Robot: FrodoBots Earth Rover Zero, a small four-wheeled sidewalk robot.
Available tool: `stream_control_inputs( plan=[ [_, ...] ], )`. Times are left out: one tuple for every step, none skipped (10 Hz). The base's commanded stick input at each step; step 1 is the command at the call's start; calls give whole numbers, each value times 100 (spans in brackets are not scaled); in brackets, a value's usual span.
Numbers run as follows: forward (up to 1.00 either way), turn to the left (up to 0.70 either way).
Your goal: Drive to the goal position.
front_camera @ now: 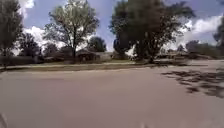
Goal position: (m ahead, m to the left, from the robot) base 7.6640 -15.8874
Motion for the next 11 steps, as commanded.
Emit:
stream_control_inputs(
  plan=[
    [70,-35],
    [70,-35],
    [70,-35],
    [70,-35],
    [70,-35],
    [70,-35],
    [70,-35],
    [70,-35],
    [70,-35],
    [70,-35],
    [70,-35]
  ],
)
